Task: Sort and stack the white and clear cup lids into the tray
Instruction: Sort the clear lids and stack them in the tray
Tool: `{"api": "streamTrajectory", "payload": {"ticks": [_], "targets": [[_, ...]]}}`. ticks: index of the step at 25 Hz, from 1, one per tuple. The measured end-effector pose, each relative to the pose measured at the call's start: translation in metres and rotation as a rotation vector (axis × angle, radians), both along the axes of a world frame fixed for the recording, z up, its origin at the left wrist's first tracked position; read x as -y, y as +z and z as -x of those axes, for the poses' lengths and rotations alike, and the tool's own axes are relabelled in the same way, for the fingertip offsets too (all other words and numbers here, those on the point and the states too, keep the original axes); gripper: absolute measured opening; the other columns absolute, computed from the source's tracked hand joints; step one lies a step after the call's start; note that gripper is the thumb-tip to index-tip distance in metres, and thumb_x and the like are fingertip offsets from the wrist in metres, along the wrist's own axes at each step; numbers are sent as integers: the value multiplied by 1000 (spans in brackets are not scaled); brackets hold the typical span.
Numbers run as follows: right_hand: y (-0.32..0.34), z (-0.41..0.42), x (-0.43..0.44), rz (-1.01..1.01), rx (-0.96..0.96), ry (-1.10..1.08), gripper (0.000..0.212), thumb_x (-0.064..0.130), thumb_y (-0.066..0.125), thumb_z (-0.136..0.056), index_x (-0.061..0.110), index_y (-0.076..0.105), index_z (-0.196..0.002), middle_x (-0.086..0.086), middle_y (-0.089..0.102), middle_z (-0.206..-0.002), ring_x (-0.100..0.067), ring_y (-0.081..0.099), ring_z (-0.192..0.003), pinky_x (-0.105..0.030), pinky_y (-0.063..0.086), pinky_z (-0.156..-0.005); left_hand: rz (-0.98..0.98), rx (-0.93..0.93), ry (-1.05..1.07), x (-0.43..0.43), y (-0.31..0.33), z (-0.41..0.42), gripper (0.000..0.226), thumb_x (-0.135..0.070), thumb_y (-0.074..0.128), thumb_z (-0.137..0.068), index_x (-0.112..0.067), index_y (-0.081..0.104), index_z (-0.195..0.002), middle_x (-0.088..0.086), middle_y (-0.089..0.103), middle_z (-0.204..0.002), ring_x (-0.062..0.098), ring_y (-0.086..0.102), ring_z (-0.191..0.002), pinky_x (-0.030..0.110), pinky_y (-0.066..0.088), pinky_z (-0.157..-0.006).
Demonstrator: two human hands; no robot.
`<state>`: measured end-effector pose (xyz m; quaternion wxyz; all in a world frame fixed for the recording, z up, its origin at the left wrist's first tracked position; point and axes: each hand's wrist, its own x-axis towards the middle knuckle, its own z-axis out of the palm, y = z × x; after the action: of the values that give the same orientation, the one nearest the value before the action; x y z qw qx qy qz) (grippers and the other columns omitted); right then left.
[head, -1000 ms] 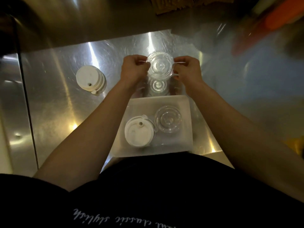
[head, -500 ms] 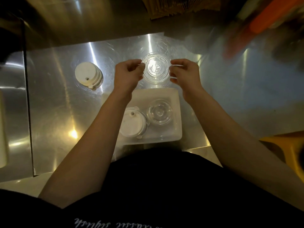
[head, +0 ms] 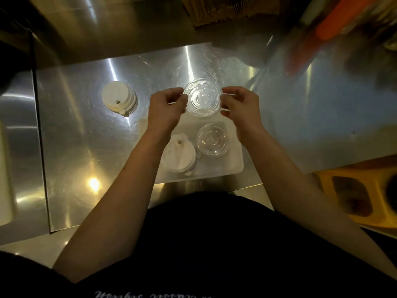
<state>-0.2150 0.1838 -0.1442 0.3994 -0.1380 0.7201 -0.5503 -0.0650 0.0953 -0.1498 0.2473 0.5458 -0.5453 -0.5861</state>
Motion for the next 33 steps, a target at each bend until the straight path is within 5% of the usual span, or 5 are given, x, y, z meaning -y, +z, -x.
{"api": "streamTrajectory", "payload": {"ticks": [7, 17, 21, 27, 33], "targets": [[-3, -45, -35, -42, -1, -179, 19, 6, 63, -88, 9, 68, -106, -3, 66, -81, -11, 63, -68, -22, 54, -65, 77, 72, -171, -9, -3, -19, 34, -21, 61, -84, -14, 70, -115, 5, 73, -109, 12, 70, -88, 42, 58, -90], [-1, -68, -82, -166, -128, -347, 19, 11, 62, -91, 9, 66, -110, -6, 70, -86, -14, 69, -72, -29, 60, -72, 188, 130, -421, -26, -3, -11, 27, -18, 62, -88, -18, 72, -113, 0, 74, -107, 8, 69, -97, 35, 57, -92], [-1, -69, -86, -233, -268, -285, 23, 13, 63, -90, 12, 63, -112, -7, 71, -88, -14, 72, -72, -32, 63, -71, 242, 173, -460, -26, -3, -6, 27, -16, 62, -88, -15, 72, -113, 4, 74, -110, 11, 69, -99, 36, 57, -90], [-4, -78, -93, -341, -385, -98, 26, 22, 61, -91, 25, 61, -117, -1, 70, -95, -9, 69, -78, -32, 61, -77, 258, 264, -518, -27, -13, -3, 29, -11, 60, -89, -11, 70, -116, 6, 72, -117, 14, 66, -108, 17, 44, -93], [-9, -83, -88, -401, -405, 5, 33, 22, 59, -94, 12, 63, -125, -5, 68, -122, -12, 66, -103, -34, 55, -96, 302, 314, -596, -23, -24, 3, 32, -8, 58, -88, -8, 68, -119, 11, 71, -118, 18, 67, -109, 16, 43, -92]]}}
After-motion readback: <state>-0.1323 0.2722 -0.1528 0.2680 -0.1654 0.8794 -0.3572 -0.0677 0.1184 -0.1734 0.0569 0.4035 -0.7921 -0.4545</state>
